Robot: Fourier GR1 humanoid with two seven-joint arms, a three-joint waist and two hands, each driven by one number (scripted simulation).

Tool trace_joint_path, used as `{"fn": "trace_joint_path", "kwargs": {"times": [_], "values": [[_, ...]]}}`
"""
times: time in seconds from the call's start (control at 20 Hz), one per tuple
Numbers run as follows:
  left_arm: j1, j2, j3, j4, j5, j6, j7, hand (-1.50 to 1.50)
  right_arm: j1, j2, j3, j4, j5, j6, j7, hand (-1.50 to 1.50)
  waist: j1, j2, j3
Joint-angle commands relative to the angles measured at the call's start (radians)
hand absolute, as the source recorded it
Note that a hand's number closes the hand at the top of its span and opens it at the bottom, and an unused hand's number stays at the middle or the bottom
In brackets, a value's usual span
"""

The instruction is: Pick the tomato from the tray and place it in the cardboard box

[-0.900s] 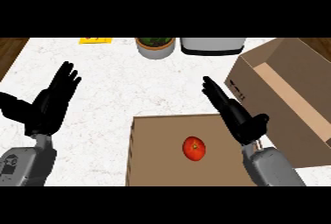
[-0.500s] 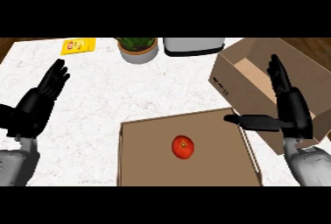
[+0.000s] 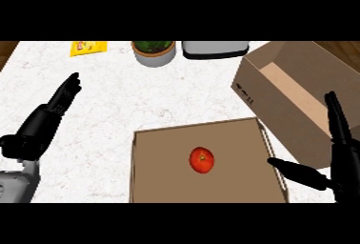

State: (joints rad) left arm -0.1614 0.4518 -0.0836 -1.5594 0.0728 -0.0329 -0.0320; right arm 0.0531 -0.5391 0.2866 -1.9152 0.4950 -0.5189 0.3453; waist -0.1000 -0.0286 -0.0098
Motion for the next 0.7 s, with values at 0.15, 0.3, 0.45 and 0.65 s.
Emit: {"fn": "trace_joint_path", "kwargs": {"times": [0.15, 0.3, 0.45, 0.65], "values": [[-0.036, -0.01, -0.035, 0.002, -0.028, -0.022, -0.022, 0.0, 0.082, -0.066, 0.152, -0.228, 0.33, 0.2, 0.367, -1.5, 0.057, 0.021, 0.001], [-0.032, -0.013, -0.044, -0.013, -0.027, -0.03, -0.016, 0.0, 0.088, -0.077, 0.241, -0.279, 0.362, 0.376, 0.512, -1.5, 0.079, 0.023, 0.001], [0.005, -0.027, -0.063, -0.032, -0.034, -0.033, -0.042, 0.0, 0.039, -0.038, 0.324, -0.323, 0.386, 0.541, 0.682, -1.5, 0.111, 0.025, 0.001], [-0.054, -0.043, -0.081, -0.004, -0.069, -0.021, -0.041, 0.0, -0.144, 0.085, 0.395, -0.284, 0.377, 0.755, 0.883, -1.5, 0.13, 0.034, 0.001]]}}
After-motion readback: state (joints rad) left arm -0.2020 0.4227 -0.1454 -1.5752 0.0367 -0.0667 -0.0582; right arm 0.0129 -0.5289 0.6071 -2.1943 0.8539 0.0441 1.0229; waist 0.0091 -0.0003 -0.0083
